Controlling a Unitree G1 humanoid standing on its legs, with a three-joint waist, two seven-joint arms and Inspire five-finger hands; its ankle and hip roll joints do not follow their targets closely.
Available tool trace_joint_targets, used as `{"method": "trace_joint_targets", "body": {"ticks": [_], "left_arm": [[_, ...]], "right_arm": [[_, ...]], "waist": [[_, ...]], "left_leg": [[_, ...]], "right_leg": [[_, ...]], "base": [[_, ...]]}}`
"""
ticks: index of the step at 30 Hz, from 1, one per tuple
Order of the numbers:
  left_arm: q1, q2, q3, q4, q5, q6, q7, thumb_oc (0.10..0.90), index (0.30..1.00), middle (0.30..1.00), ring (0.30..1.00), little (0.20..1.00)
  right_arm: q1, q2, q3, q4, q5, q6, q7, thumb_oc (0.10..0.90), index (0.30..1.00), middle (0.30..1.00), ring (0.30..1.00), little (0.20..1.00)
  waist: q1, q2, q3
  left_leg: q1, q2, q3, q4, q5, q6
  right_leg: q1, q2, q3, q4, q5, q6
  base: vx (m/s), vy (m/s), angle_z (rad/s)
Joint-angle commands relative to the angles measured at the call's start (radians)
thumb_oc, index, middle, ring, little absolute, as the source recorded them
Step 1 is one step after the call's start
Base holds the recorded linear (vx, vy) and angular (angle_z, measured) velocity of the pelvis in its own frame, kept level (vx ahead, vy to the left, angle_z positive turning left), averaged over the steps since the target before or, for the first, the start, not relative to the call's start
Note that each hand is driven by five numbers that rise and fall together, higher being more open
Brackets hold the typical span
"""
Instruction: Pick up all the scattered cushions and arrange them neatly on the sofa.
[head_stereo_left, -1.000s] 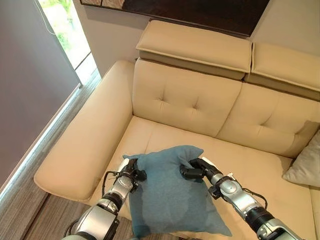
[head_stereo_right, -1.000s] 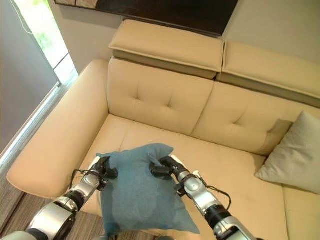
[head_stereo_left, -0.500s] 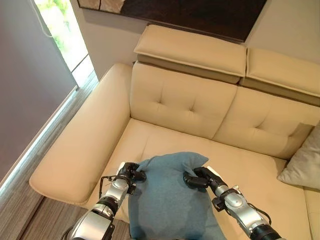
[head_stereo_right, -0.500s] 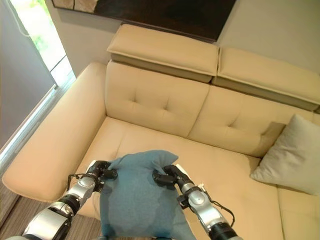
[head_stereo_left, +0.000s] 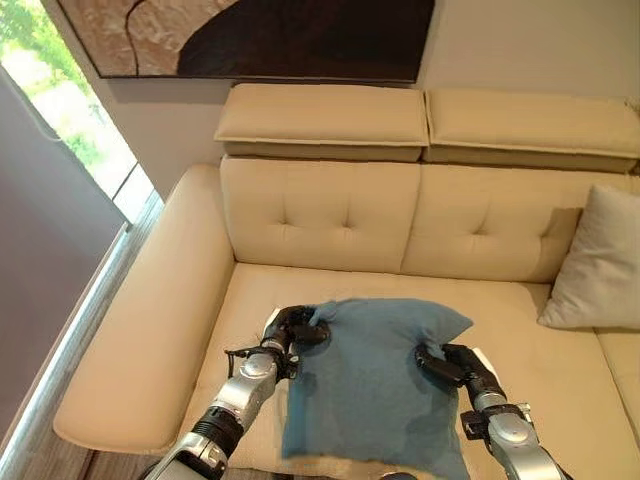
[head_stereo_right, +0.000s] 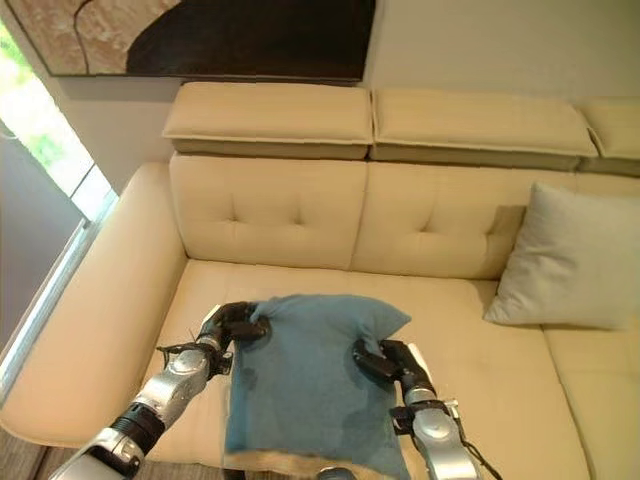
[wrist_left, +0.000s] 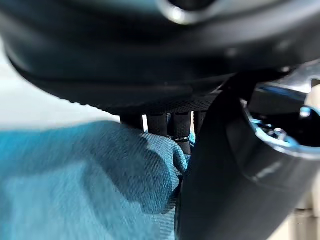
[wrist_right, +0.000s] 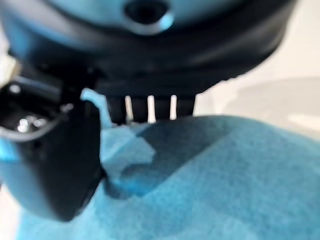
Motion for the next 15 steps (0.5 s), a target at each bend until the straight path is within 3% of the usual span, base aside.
{"method": "trace_joint_targets", "body": {"ticks": [1, 5, 7, 9, 10, 12, 13, 14, 15], "left_arm": [[-0.164, -0.007, 0.081, -0.123, -0.152, -0.155, -0.013, 0.400, 0.300, 0.300, 0.300, 0.300], [-0.182, 0.041, 0.078, -0.214, -0.165, -0.152, -0.026, 0.400, 0.300, 0.300, 0.300, 0.300], [-0.171, 0.057, 0.083, -0.247, -0.155, -0.145, -0.028, 0.400, 0.300, 0.300, 0.300, 0.300], [-0.168, 0.062, 0.086, -0.242, -0.153, -0.149, -0.029, 0.400, 0.300, 0.300, 0.300, 0.300], [-0.159, 0.062, 0.082, -0.234, -0.142, -0.149, -0.025, 0.400, 0.300, 0.300, 0.300, 0.300], [-0.143, 0.053, 0.087, -0.226, -0.153, -0.155, -0.028, 0.400, 0.300, 0.300, 0.300, 0.300], [-0.143, 0.053, 0.086, -0.226, -0.153, -0.155, -0.028, 0.400, 0.300, 0.300, 0.300, 0.300], [-0.135, 0.032, 0.074, -0.212, -0.176, -0.157, -0.033, 0.400, 0.300, 0.300, 0.300, 0.300], [-0.131, 0.023, 0.069, -0.213, -0.185, -0.161, -0.032, 0.400, 0.300, 0.300, 0.300, 0.300]], "right_arm": [[-0.028, -0.028, -0.123, -0.054, 0.069, -0.070, -0.092, 0.400, 0.300, 0.300, 0.300, 0.300], [-0.007, -0.037, -0.142, -0.059, 0.079, -0.075, -0.102, 0.400, 0.300, 0.300, 0.300, 0.300], [-0.003, -0.043, -0.145, -0.061, 0.061, -0.075, -0.106, 0.400, 0.300, 0.300, 0.300, 0.300], [-0.010, -0.044, -0.139, -0.059, 0.060, -0.074, -0.108, 0.400, 0.300, 0.300, 0.300, 0.300], [-0.024, -0.046, -0.120, -0.050, 0.052, -0.073, -0.111, 0.400, 0.300, 0.300, 0.300, 0.300], [-0.026, -0.036, -0.099, -0.050, 0.038, -0.072, -0.112, 0.400, 0.300, 0.300, 0.300, 0.300], [-0.026, -0.035, -0.099, -0.050, 0.038, -0.072, -0.112, 0.400, 0.300, 0.300, 0.300, 0.300], [-0.040, -0.027, -0.084, -0.016, 0.034, -0.067, -0.122, 0.400, 0.300, 0.300, 0.300, 0.300], [-0.050, -0.018, -0.074, -0.012, 0.029, -0.060, -0.128, 0.400, 0.300, 0.300, 0.300, 0.300]], "waist": [[0.004, 0.002, -0.050], [-0.008, -0.004, -0.029], [-0.004, -0.012, 0.010], [0.000, -0.011, 0.023], [0.017, -0.011, 0.045], [0.045, -0.017, 0.048], [0.044, -0.017, 0.046], [0.050, -0.017, 0.046], [0.050, -0.015, 0.044]], "left_leg": [[0.086, 0.073, 0.019, 0.005, -0.145, -0.039], [0.063, 0.090, 0.027, 0.115, -0.162, -0.044], [-0.017, 0.115, 0.000, 0.301, -0.151, -0.038], [-0.044, 0.107, -0.020, 0.357, -0.139, -0.032], [-0.103, 0.079, -0.065, 0.433, -0.127, -0.027], [-0.150, -0.023, -0.134, 0.368, -0.191, -0.005], [-0.151, -0.025, -0.134, 0.364, -0.187, -0.004], [-0.197, -0.056, -0.148, 0.288, -0.143, -0.015], [-0.200, -0.051, -0.131, 0.256, -0.130, -0.015]], "right_leg": [[0.002, 0.037, 0.016, 0.114, -0.188, -0.016], [0.017, 0.049, 0.033, 0.122, -0.200, -0.038], [0.033, 0.059, 0.052, 0.124, -0.210, -0.063], [0.033, 0.061, 0.064, 0.128, -0.213, -0.069], [0.033, 0.058, 0.088, 0.134, -0.212, -0.070], [0.034, 0.047, 0.125, 0.131, -0.213, -0.055], [0.032, 0.045, 0.124, 0.131, -0.211, -0.055], [0.042, 0.049, 0.135, 0.126, -0.213, -0.041], [0.043, 0.048, 0.140, 0.125, -0.215, -0.034]], "base": [[0.03, -0.066, -0.07], [0.02, -0.134, -0.14], [-0.02, -0.142, -0.13], [-0.03, -0.004, -0.35], [0.00, 0.071, -0.48], [0.06, 0.102, -0.29], [0.13, 0.132, -0.44], [0.11, 0.144, -0.61], [0.12, 0.143, -0.45]]}}
